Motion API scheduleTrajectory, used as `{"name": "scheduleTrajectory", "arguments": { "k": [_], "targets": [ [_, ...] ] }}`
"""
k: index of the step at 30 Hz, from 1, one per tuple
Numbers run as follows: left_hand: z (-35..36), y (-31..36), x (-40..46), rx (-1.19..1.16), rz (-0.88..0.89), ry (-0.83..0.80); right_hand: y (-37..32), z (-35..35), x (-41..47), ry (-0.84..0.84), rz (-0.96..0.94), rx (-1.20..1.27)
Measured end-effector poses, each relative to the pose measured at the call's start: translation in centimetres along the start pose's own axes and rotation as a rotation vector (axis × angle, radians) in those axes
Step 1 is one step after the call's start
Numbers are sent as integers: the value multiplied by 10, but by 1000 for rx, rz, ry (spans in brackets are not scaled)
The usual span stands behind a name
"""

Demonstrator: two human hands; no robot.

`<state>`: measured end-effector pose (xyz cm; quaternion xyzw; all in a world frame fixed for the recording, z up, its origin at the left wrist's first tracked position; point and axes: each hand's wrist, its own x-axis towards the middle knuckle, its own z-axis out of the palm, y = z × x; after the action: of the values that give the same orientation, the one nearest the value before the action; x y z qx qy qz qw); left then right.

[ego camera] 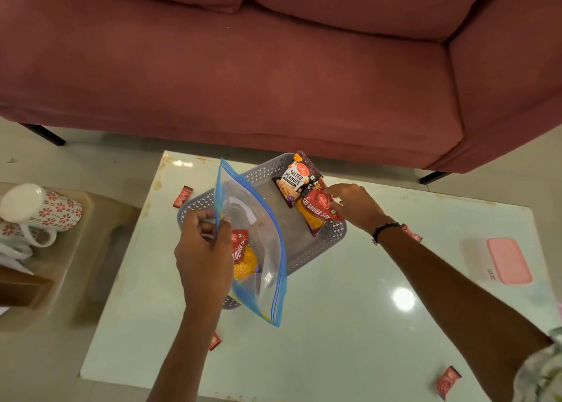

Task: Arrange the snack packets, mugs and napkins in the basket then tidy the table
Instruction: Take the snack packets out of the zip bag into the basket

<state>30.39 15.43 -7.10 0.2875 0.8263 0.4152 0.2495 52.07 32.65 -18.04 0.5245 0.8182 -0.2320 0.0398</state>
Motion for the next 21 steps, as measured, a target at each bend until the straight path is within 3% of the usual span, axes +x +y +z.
{"name": "scheduleTrajectory", "arguments": {
  "k": [4, 6, 8, 12, 16, 21],
  "targets": [
    [-7, -5, -4, 9, -16, 34, -31, -14, -33, 348, 170, 374],
    [-12, -8, -7, 69, 4, 70, -69, -37, -65, 466, 138, 511],
    [-17, -9, -11, 86, 48, 86, -117, -62, -100, 471, 18, 683],
    [-24, -12, -14, 46, 118, 74, -197, -57, -122, 228, -162, 763],
    [-30, -14, -19, 1, 141, 45, -218, 2, -68, -157, -98, 235],
    [-37, -25, -22, -25, 151, 18, -203, 62, -5, -325, -244, -91]
  ]
}}
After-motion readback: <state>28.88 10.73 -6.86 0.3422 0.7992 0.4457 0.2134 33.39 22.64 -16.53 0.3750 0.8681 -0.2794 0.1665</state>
